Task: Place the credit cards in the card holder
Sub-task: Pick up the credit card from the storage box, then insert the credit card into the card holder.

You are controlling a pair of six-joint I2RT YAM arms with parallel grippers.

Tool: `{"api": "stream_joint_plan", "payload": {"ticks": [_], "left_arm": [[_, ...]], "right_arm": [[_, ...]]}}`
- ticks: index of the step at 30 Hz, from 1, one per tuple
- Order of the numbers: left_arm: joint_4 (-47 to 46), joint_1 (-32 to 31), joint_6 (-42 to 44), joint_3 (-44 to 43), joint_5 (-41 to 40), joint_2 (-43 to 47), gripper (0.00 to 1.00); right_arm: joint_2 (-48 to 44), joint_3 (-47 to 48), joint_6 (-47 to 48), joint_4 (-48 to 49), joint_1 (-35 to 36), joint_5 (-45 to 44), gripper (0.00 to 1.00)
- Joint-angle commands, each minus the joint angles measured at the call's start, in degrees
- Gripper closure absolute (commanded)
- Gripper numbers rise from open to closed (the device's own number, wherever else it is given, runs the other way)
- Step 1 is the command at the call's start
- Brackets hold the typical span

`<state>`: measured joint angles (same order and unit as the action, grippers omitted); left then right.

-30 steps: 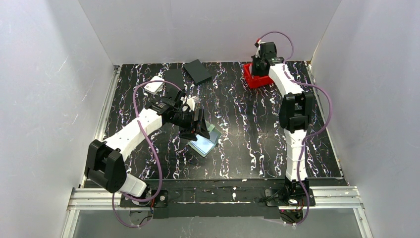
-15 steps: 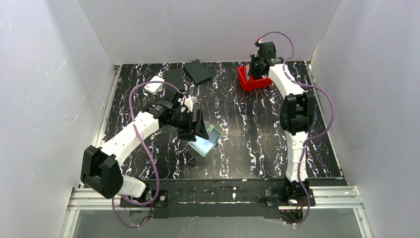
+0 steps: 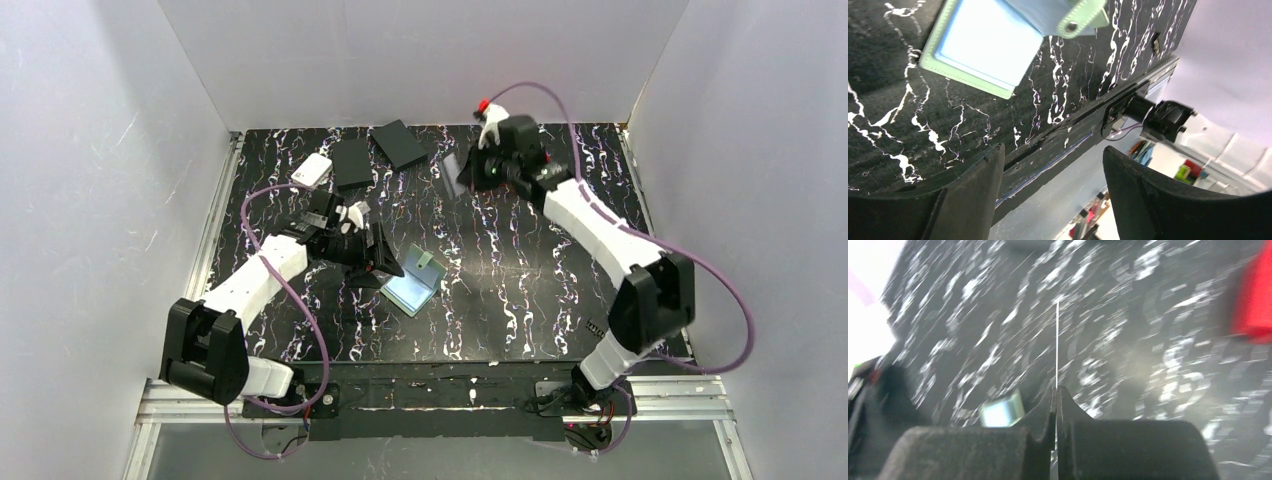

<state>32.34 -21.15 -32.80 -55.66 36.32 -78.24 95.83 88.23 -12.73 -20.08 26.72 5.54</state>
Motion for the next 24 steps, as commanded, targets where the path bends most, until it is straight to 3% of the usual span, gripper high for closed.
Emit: {"api": "stream_joint_plan", "payload": {"ticks": [1,4,8,14,24], "left_arm": [[-7.2,3.3,-7.4,5.1,4.0,3.8,0.32],[-11.2,4.0,-11.0,8.6,3.2,5.6,0.38],[-16.4,4.7,-16.5,12.9,1.4,7.0,0.52],[-25.6,4.6,-22.2,14.6,4.6,2.0,0.61],[-28.9,1.4,-21.6,11.7,2.6,-9.0,0.71]], "right_arm": [[-7.9,-16.4,-4.7,14.0,4.7,22.0,0.99],[-12.2,-23.8,-2.8,17.3,11.4,23.8,0.99],[-12.2,-30.8,-5.4,22.4,14.4,25.3,0.99],[-6.1,-29.6,-1.8,21.6,17.5,21.5,0.99],[0.6,-26.5,1.1,17.4,15.3,15.7,0.99]]}}
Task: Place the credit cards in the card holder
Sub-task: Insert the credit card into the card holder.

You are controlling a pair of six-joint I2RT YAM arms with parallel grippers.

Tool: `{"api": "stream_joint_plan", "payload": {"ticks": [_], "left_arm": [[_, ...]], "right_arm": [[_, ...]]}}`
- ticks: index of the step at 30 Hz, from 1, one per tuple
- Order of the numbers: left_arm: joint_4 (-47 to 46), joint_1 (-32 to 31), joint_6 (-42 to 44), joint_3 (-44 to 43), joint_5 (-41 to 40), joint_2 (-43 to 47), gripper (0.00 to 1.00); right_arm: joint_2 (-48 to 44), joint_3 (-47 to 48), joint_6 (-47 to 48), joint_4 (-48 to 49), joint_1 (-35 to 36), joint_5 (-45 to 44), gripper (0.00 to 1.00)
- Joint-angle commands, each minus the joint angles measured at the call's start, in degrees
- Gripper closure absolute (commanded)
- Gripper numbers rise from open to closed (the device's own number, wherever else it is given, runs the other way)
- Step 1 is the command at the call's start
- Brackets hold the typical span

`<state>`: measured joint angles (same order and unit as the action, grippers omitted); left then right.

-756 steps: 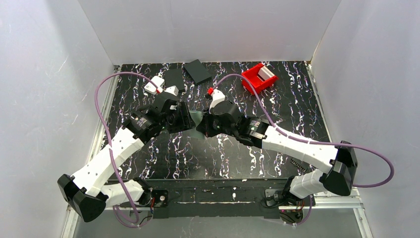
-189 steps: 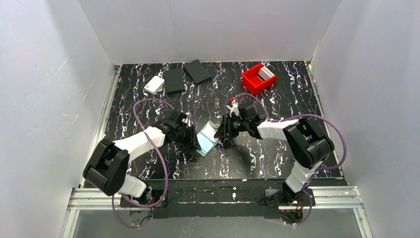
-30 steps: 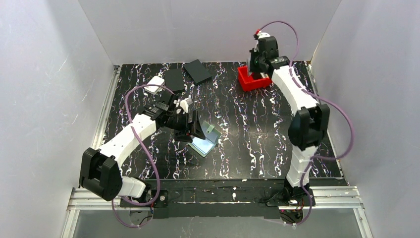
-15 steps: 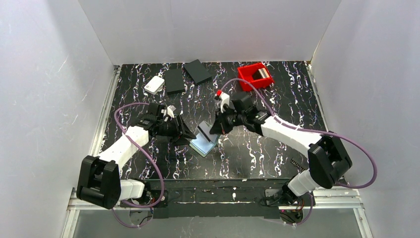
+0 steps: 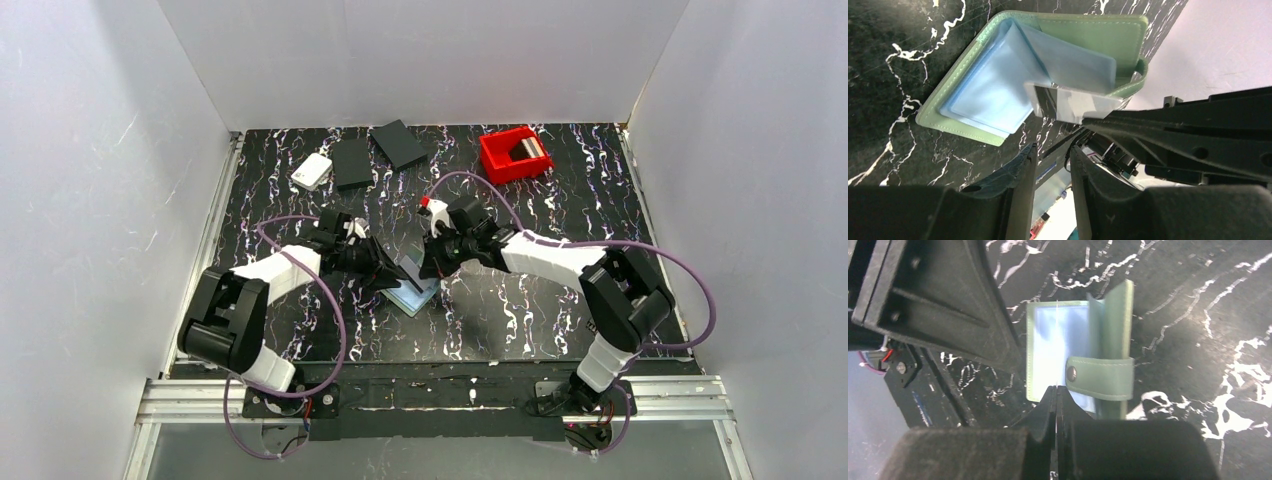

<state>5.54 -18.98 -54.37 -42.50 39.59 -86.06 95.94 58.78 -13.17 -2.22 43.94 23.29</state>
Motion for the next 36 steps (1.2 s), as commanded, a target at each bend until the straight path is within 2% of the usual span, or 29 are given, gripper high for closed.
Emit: {"api": "stream_joint_plan", "payload": {"ticks": [1,11,29,36], "left_arm": [[-2.5,-0.8,0.2,-1.4,-0.6,-2.0,0.72],[-3.1,-0.8,2.8,-1.2,-2.0,-8.0,0.76],[-0.9,-0.8,5.8,1.4,-5.2,-9.9,0.81],[-0.1,-0.8,6.7,1.5,-5.7,-10.1,0.82]], "right_arm": [[0.7,3.0,1.3,-0.8,-2.5,-1.7,0.99],[0.6,0.8,0.4,0.3,-4.2,0.9,0.99],[3.8,-0.9,2.1,1.7,-5.3,1.9,0.99],[5.6,-1.0,-1.8,4.0,-5.8,4.8,0.99]]}}
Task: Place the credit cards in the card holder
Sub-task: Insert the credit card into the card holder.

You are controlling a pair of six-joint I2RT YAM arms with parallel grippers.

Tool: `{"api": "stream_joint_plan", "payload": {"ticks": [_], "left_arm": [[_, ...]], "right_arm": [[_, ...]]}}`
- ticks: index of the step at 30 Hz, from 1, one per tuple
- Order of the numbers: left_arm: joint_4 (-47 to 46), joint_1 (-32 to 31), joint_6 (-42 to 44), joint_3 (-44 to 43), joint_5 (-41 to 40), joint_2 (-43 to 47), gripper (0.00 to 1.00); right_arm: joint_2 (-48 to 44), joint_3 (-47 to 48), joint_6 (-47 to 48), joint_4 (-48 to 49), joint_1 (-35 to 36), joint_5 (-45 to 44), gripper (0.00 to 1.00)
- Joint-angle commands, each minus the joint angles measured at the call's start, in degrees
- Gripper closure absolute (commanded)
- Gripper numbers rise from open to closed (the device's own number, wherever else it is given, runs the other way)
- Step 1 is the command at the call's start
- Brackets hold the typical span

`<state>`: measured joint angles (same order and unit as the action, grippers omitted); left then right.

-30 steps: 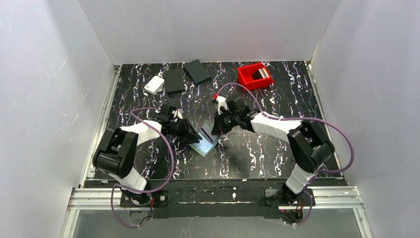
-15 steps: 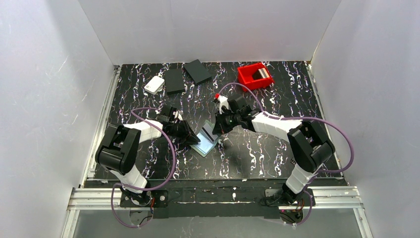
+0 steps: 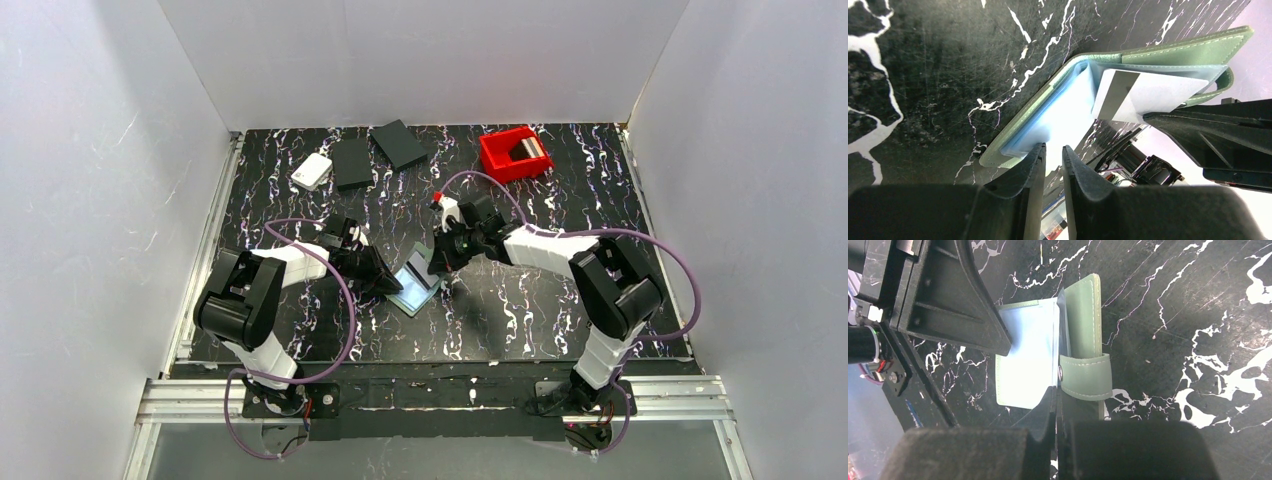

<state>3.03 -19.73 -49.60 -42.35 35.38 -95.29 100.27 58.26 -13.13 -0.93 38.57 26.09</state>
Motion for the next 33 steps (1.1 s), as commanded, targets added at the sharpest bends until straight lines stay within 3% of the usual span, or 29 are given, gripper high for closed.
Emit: {"api": "stream_joint_plan", "payload": {"ticks": [1,18,26,33], "left_arm": [[2.4,-0.1,2.0,1.5,-1.6,-0.9,0.82],[4.2,0.0,3.7,0.9,-2.5,-1.2,0.84],[5.0,0.0,4.4,0.2,-2.1,-1.1,0.84],[5.6,-0.1,5.2,-0.3,-1.6,-0.9,0.84]], "right_arm": [[1.7,-0.3,-1.9,2.3,-0.4,2.0,0.99],[6.8,2.3,-2.1,-8.3,-3.9,7.2,0.99],[8.2,2.3,-2.3,-8.8,-3.9,9.2,0.99],[9.0,1.4,-8.1,-3.4,-3.9,10.5,0.99]]}}
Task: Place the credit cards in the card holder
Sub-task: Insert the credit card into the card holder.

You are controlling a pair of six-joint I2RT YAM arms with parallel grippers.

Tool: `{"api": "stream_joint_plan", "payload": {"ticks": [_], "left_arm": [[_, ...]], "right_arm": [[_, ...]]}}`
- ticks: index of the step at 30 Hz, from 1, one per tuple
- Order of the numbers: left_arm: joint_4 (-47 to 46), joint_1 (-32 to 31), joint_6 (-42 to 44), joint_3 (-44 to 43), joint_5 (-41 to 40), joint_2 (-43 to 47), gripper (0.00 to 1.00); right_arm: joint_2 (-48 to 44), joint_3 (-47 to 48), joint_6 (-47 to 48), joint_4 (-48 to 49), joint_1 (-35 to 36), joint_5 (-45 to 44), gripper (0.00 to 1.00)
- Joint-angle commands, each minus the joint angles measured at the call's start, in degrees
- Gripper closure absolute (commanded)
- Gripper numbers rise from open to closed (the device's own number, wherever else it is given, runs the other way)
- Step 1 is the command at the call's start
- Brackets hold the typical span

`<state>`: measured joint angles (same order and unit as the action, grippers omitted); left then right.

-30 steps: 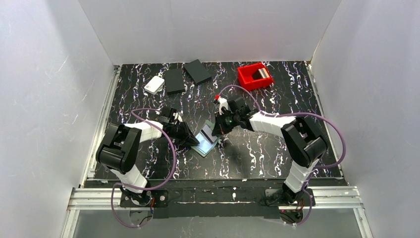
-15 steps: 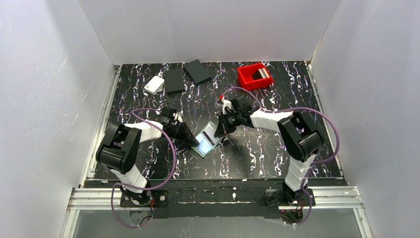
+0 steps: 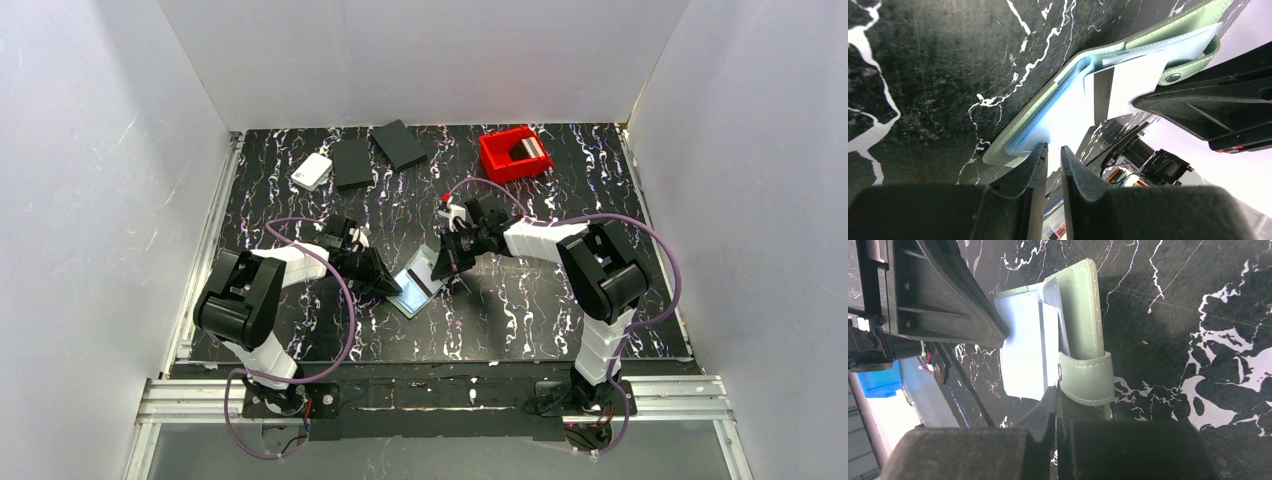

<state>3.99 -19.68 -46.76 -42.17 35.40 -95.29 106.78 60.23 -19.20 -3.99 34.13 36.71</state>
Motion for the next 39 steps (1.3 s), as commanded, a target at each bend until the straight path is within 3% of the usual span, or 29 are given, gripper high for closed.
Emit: {"api": "stream_joint_plan", "payload": {"ticks": [1,14,28,39], "left_arm": [[4.6,-0.1,2.4,-0.5,-1.4,-0.8,0.84],[5.3,-0.1,3.5,-0.9,-1.1,-1.1,0.84],[5.9,-0.1,4.7,-1.5,-1.6,-1.8,0.84],[7.7,-0.1,6.9,-3.3,-1.2,-1.3,0.83]], "right_arm": [[2.4,-0.5,-2.0,-0.3,0.5,-0.4,0.99],[4.5,0.9,-5.0,1.3,0.6,0.0,0.99],[3.1,0.6,-0.3,-5.9,0.5,-1.0,0.99],[7.1,5.1,4.7,-7.4,2.6,2.6,0.99]]}}
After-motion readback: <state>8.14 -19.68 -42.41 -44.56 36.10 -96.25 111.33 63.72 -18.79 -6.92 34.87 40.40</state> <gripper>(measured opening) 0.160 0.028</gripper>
